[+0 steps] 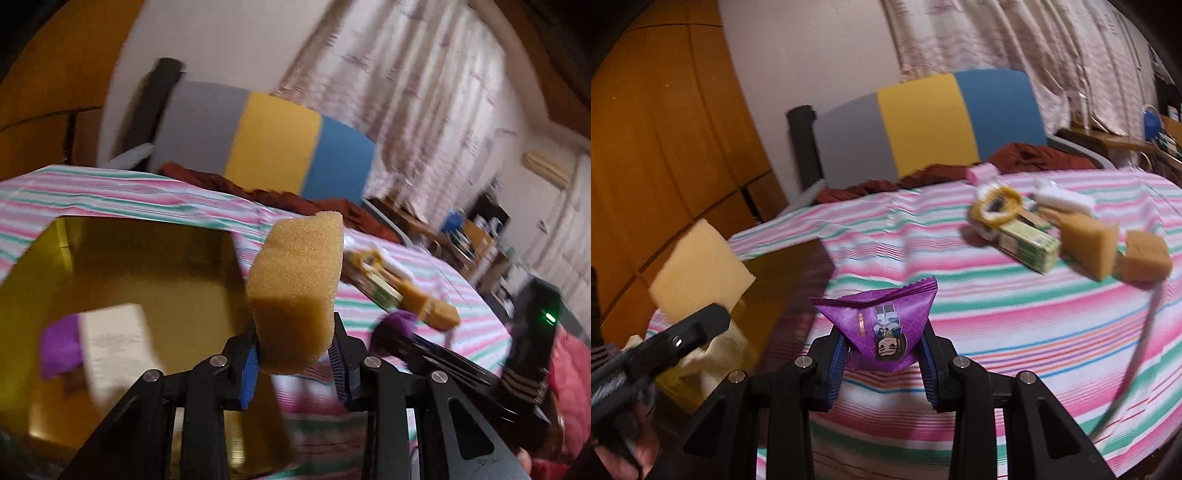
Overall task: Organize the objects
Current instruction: 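Carry the sponge and packet into the gold tray with both tools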
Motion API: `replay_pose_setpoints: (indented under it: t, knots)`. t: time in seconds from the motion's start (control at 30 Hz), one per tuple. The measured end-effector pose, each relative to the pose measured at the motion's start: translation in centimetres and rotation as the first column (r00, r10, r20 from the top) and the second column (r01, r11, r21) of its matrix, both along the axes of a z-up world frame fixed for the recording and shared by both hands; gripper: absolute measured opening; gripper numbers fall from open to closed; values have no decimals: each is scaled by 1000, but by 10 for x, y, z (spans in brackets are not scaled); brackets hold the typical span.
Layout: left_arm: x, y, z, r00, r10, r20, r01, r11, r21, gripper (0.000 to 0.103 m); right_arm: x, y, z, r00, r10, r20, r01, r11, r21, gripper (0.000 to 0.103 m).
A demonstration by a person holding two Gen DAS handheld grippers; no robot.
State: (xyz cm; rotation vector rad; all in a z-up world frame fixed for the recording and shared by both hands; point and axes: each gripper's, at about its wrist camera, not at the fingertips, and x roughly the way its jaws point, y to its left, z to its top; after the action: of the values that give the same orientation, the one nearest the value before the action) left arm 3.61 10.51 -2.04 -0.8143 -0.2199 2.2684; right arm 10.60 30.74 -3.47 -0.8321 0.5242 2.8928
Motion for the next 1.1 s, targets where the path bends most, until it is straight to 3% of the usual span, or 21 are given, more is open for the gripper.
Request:
replay_pose_setpoints:
  t: [0.2,0.37,0.47,0.67,0.93,1.1]
  knots:
    - [-33,-62,-4,979,200,37,-200,980,6,34,-7,-40,20,991,130,-44,-130,992,-3,34]
    - [-47,-109,-21,926,374,55,-369,926,-78,34,-17,-75,24,969,247,-29,-247,969,14,34]
    - [-51,-131,-35,897,431,96,-422,901,-104,34,-22,-93,18,955,297,-6,-296,954,38,34]
    - [-52,-153,-52,869,481,122,-465,875,-138,34,-26,-113,9,942,332,42,-334,940,74,34]
    - [-47,-147,-53,878,467,104,-450,881,-147,34,-29,-121,0,945,309,109,-322,939,125,37]
    - [-48,-145,-51,877,470,97,-453,878,-156,34,-26,-119,0,948,302,98,-312,943,112,40]
